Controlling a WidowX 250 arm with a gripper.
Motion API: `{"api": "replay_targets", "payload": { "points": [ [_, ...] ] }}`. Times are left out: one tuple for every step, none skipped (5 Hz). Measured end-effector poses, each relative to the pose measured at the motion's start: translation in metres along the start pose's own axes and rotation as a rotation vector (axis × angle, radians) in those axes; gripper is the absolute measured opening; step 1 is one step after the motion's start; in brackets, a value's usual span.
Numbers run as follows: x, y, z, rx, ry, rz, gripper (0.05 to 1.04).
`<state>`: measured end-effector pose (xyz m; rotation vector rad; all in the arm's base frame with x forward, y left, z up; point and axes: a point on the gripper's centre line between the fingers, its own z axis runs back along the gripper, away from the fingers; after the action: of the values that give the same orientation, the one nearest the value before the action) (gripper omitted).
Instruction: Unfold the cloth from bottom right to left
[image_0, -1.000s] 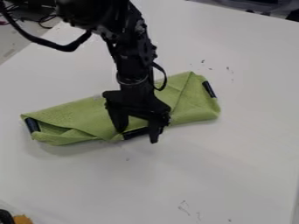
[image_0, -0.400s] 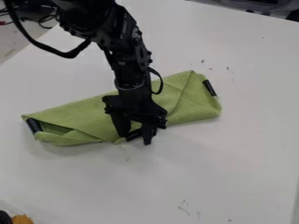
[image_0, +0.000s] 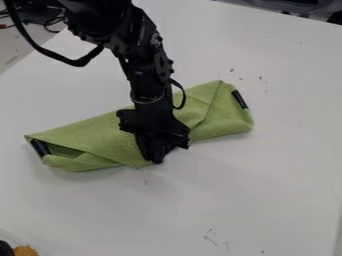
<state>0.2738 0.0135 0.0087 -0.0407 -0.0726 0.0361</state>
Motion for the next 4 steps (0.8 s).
{"api": "replay_targets", "payload": {
  "points": [
    [0.003,0.001,0.008,0.034,0.023,-0.028,0.067],
    [0.020,0.000,0.036,0.095,-0.011,-0.075,0.054],
    [0.042,0.003,0.061,0.117,-0.031,-0.130,0.054],
    [0.072,0.034,0.083,0.117,-0.097,-0.160,0.054]
  ]
}}
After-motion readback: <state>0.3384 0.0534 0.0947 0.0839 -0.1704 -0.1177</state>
